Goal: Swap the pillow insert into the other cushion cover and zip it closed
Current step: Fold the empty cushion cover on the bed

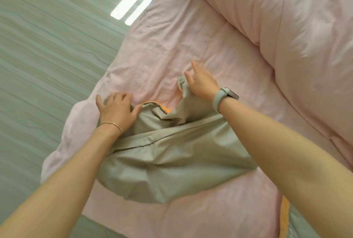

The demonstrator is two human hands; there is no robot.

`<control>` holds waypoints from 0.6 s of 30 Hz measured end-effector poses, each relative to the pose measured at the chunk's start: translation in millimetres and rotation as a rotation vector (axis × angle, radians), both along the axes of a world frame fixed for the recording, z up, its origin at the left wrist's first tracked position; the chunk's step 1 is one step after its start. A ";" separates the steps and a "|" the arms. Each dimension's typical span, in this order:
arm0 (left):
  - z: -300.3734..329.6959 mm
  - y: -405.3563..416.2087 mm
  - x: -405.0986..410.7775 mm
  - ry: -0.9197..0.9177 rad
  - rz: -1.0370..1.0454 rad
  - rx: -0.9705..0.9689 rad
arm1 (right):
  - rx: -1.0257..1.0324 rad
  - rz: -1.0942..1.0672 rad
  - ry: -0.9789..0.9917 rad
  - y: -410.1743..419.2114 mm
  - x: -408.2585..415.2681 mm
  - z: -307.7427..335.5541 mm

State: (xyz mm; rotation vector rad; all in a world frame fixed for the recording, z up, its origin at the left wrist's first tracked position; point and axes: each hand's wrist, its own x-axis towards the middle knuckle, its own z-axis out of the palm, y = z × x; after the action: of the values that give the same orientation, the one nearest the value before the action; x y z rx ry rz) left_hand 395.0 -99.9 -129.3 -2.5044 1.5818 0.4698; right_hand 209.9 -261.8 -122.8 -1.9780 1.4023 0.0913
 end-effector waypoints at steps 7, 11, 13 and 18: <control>21.8 -18.9 33.3 0.003 -0.008 0.068 | -0.090 -0.174 -0.026 -26.1 -9.3 15.6; 42.6 -52.3 54.9 -0.103 0.087 -0.309 | -0.258 -0.533 -0.259 -70.0 -57.0 44.4; 55.0 -73.1 63.3 -0.099 0.082 -0.415 | -0.338 -0.563 -0.288 -84.3 -71.6 58.1; 74.2 -86.8 51.2 -0.132 -0.017 -0.755 | -0.491 -0.596 -0.425 -76.4 -79.4 80.6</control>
State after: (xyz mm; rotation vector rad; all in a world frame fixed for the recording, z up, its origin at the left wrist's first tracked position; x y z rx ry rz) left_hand 446.3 -186.7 -55.1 -2.9230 1.9895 -0.3744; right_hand 130.5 -338.2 -42.2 -1.6951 1.7538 -0.9625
